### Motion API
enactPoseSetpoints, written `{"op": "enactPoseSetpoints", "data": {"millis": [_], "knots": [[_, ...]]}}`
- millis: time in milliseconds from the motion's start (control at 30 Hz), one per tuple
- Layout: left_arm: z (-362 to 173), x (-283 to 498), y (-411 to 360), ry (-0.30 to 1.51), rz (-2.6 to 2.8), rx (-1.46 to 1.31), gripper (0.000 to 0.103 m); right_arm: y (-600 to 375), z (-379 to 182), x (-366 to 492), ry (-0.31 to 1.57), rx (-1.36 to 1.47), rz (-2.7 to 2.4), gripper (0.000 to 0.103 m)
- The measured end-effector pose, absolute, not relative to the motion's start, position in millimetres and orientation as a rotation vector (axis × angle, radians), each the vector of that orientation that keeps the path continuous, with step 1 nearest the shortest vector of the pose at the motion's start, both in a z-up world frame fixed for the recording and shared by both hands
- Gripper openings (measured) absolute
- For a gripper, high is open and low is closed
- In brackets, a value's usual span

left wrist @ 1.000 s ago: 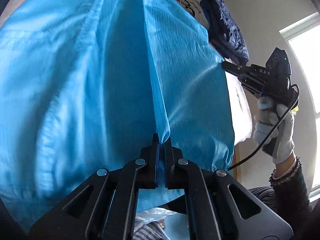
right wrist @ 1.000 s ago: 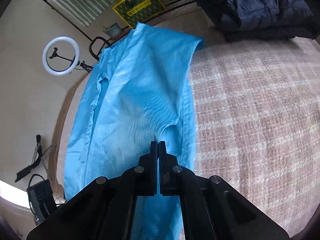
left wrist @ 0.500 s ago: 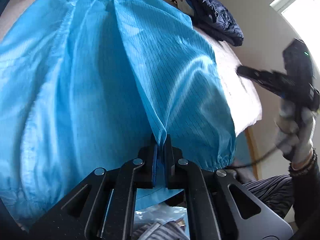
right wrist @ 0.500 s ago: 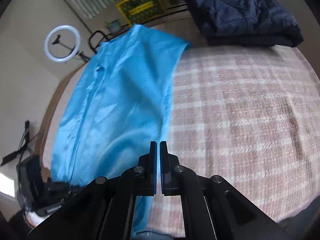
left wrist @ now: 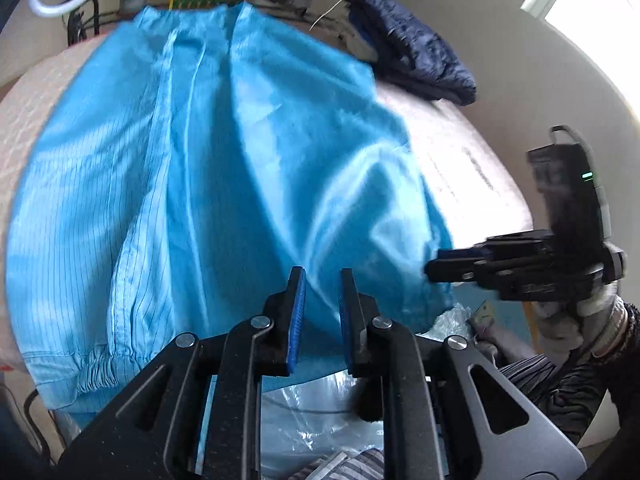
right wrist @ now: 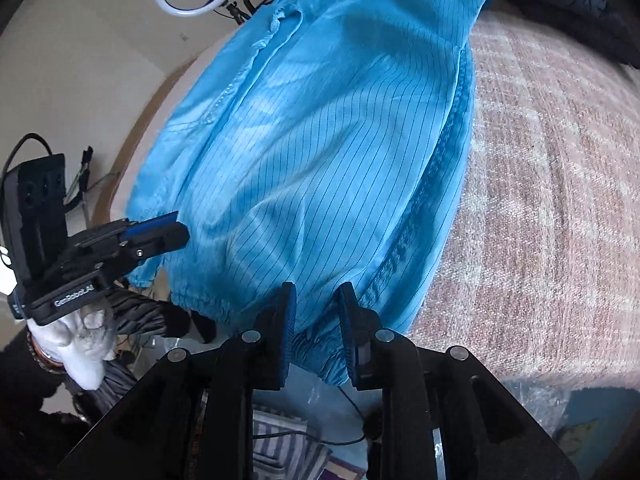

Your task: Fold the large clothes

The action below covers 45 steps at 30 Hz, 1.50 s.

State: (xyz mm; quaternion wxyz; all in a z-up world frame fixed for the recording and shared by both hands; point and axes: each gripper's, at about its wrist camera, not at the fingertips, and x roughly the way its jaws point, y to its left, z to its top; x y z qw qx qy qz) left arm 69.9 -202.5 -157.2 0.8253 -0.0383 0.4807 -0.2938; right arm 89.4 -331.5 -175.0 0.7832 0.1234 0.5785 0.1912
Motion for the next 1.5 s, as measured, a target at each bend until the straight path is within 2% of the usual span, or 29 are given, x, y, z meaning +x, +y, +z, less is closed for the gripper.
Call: {"op": "enactPoseSetpoints", "data": {"millis": [33, 67, 200, 333, 400, 433, 467, 633, 1000, 1033, 1067, 1267, 1433, 1500], "knots": [[-149.1, 65.0, -203.7, 0.997, -0.628, -0.078, 0.014, -331.6, -176.6, 90.4, 1.263, 0.224, 0.388, 0.008], [-143.1, 63.6, -207.0, 0.975, -0.636, -0.082, 0.014, -330.9, -180.0, 89.6, 1.283, 0.188, 0.367, 0.005], [-139.6, 64.4, -229.0, 0.96, -0.698, -0.086, 0.014, -344.6, -171.5, 82.6, 1.276, 0.2, 0.4, 0.005], [-175.0, 72.4, -257.1, 1.082, -0.75, -0.087, 0.014, -377.5, -141.2, 88.0, 1.163, 0.289, 0.456, 0.011], [-190.3, 72.2, -265.1, 1.122, -0.76, -0.108, 0.014, -399.0, -131.1, 98.9, 1.102, 0.355, 0.452, 0.024], [-195.6, 73.2, -268.4, 1.135, -0.764, -0.118, 0.014, -412.1, -127.0, 107.3, 1.068, 0.389, 0.436, 0.035], [-198.8, 73.2, -269.4, 1.145, -0.773, -0.127, 0.014, -421.4, -124.6, 114.6, 1.043, 0.411, 0.425, 0.037], [-203.9, 73.2, -269.6, 1.153, -0.818, -0.157, 0.014, -463.4, -124.9, 176.3, 0.95, 0.459, 0.364, 0.037], [-204.3, 75.6, -269.5, 1.163, -0.829, -0.141, 0.014, -473.3, -185.3, 295.2, 0.969, 0.559, 0.345, 0.037], [-203.6, 74.4, -269.2, 1.165, -0.831, -0.139, 0.014, -470.6, -188.6, 300.9, 0.976, 0.55, 0.341, 0.025], [-203.3, 74.4, -269.5, 1.169, -0.836, -0.135, 0.014, -471.2, -187.0, 303.6, 0.972, 0.541, 0.339, 0.001], [-205.9, 68.6, -276.1, 1.176, -0.86, -0.119, 0.014, -478.0, -163.2, 321.6, 0.893, 0.442, 0.242, 0.001], [-205.9, 68.4, -273.7, 1.189, -0.867, -0.145, 0.014, -475.7, -181.8, 330.6, 0.955, 0.375, 0.167, 0.002], [-202.3, 66.5, -271.8, 1.183, -0.865, -0.135, 0.014, -483.9, -183.5, 327.1, 0.963, 0.435, 0.173, 0.004]]}}
